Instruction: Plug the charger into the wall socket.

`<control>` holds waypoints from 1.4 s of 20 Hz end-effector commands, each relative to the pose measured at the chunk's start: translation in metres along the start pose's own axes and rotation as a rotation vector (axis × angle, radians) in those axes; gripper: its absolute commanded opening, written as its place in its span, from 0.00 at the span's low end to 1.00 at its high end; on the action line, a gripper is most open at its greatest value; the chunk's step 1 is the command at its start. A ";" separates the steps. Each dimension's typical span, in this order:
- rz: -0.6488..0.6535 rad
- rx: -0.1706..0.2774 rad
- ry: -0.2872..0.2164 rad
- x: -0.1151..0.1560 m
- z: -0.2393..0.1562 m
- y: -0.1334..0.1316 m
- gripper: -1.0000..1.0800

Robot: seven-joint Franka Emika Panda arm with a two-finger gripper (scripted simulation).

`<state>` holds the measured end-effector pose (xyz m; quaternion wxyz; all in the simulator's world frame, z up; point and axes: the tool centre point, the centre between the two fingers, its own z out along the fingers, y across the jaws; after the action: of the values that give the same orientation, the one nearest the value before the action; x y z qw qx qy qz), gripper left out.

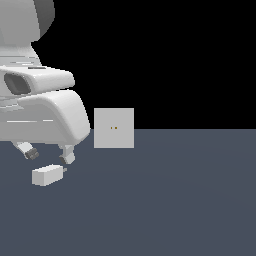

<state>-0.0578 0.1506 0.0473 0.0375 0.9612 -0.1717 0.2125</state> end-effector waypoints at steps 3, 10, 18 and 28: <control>0.001 0.000 -0.001 -0.009 0.018 0.001 0.96; 0.001 -0.001 -0.001 -0.015 0.032 0.001 0.96; 0.001 -0.001 -0.001 -0.015 0.032 0.001 0.00; -0.017 0.007 -0.001 -0.012 0.027 0.009 0.00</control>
<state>-0.0599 0.1450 0.0154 0.0366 0.9624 -0.1661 0.2117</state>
